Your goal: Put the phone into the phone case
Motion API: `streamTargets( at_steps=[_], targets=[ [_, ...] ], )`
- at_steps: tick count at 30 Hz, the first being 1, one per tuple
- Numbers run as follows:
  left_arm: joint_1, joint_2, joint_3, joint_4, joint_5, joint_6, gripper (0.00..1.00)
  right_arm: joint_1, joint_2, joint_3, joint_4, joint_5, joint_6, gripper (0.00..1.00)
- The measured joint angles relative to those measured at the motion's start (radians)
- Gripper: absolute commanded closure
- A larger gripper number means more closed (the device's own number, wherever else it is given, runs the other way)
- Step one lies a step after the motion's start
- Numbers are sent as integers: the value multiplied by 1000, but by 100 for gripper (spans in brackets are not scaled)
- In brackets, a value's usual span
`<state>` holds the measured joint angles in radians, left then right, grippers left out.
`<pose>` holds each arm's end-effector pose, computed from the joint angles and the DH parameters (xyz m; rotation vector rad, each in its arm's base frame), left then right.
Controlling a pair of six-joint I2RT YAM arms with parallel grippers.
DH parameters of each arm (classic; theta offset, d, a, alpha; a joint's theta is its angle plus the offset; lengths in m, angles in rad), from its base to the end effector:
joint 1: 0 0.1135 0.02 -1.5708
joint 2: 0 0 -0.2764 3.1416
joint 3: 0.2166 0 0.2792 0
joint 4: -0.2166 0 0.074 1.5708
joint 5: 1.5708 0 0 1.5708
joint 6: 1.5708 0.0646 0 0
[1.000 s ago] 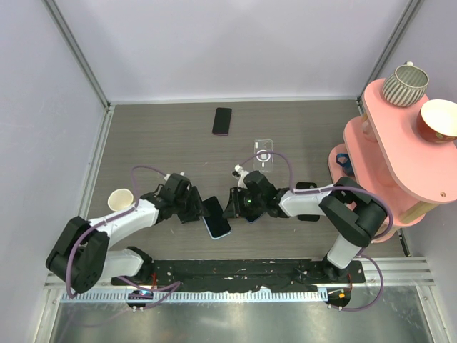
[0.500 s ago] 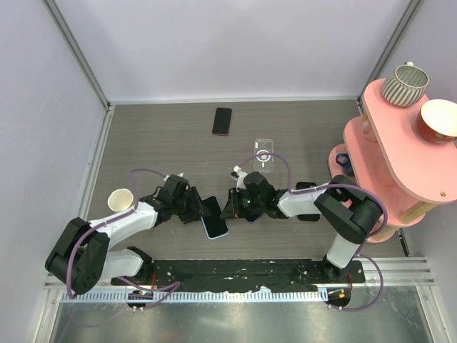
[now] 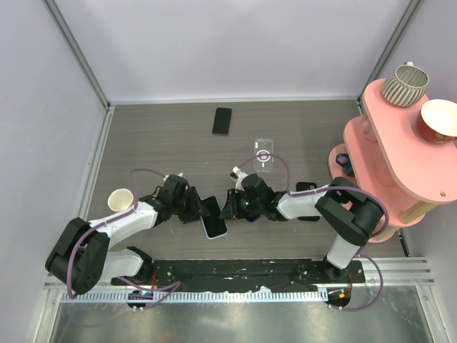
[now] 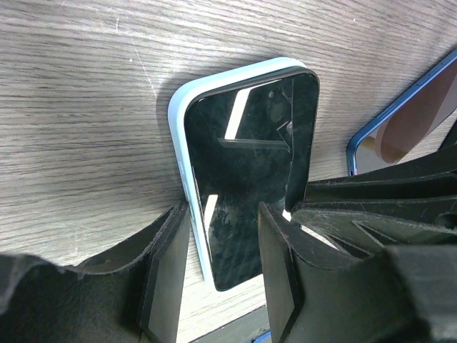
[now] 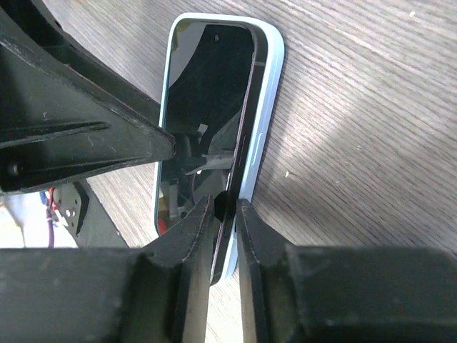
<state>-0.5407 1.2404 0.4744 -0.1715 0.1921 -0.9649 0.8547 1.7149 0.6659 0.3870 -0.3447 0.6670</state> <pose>0.2078 -0.1391 0.1184 -0.4844 2.6542 -0.7937 0.2159 0.2813 0.0977 -0.4397 2.4348 1.1412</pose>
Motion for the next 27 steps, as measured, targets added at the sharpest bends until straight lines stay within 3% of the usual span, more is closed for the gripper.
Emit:
streamTargets(
  at_steps=[4,8,12,27],
  targets=[
    [0,-1,1,-4,-3,4,58,34,-23,29,-80,80,-22,59],
    [-2,6,18,-45,-20,22,68,49,-30,54,-130,101,-33,43],
    [-2,29,46,-82,-24,34,67,58,-48,57,-157,108,-40,41],
    [29,60,42,-56,42,3,82,50,-26,111,-226,53,-49,40]
  ],
)
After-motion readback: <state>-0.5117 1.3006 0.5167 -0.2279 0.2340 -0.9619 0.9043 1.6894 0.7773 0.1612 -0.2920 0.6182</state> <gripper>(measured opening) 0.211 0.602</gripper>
